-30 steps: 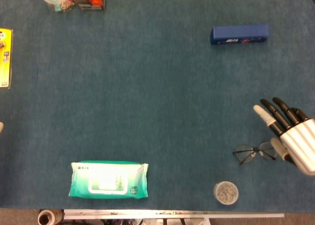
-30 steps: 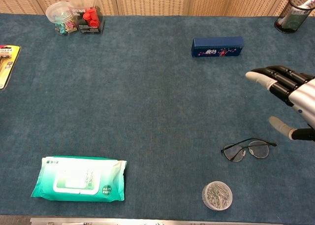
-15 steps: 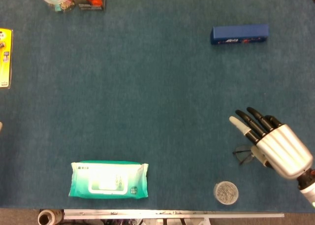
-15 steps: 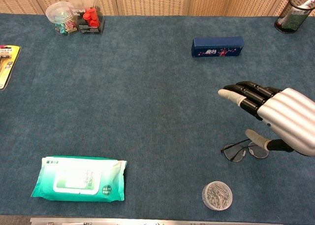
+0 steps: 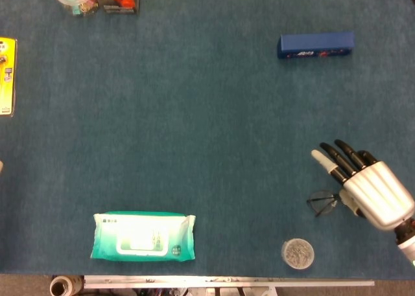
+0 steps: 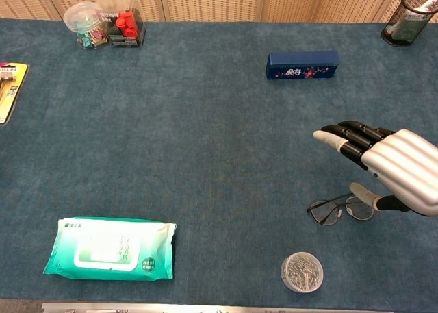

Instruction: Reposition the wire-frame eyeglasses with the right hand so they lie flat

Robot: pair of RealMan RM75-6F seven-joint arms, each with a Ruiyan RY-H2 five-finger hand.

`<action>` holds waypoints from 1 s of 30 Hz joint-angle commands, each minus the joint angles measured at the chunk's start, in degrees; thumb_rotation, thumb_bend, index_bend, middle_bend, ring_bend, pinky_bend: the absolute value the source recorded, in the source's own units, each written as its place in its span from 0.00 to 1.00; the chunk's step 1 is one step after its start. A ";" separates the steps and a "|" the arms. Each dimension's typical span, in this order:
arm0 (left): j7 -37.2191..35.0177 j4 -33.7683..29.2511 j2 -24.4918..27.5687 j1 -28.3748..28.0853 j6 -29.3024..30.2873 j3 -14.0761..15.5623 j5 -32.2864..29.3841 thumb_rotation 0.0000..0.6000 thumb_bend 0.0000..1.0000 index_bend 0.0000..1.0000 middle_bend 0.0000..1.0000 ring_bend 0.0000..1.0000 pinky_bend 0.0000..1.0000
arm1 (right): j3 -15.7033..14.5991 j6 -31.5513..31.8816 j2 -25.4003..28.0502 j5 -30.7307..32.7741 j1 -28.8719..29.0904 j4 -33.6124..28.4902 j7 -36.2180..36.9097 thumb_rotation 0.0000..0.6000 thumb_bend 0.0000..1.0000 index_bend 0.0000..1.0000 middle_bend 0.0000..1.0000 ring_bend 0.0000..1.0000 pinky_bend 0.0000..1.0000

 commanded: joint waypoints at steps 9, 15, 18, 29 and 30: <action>0.14 0.03 -0.13 -0.01 -0.03 -0.02 -0.07 1.00 0.19 0.56 0.51 0.36 0.44 | 0.26 -2.01 -1.55 3.27 -0.02 3.32 0.09 1.00 0.35 0.00 0.11 0.09 0.34; 0.14 0.04 -0.12 0.00 -0.01 -0.04 -0.06 1.00 0.19 0.56 0.51 0.36 0.44 | 0.35 -3.56 -2.68 4.73 0.41 4.93 -0.15 1.00 0.35 0.00 0.11 0.09 0.34; 0.10 0.02 -0.11 0.00 -0.03 0.00 -0.02 1.00 0.19 0.56 0.51 0.36 0.44 | 0.41 -4.24 -3.26 5.44 0.62 5.69 -0.27 1.00 0.35 0.00 0.11 0.09 0.34; -0.07 -0.13 0.04 -0.02 -0.06 -0.06 -0.10 1.00 0.19 0.56 0.51 0.36 0.44 | 0.52 -6.26 -5.08 7.52 1.44 7.79 -0.79 1.00 0.35 0.00 0.11 0.09 0.34; -0.10 -0.12 0.05 -0.01 -0.04 -0.07 -0.10 1.00 0.19 0.56 0.51 0.36 0.44 | 0.49 -6.39 -5.21 7.63 1.49 7.91 -0.83 1.00 0.35 0.00 0.11 0.09 0.34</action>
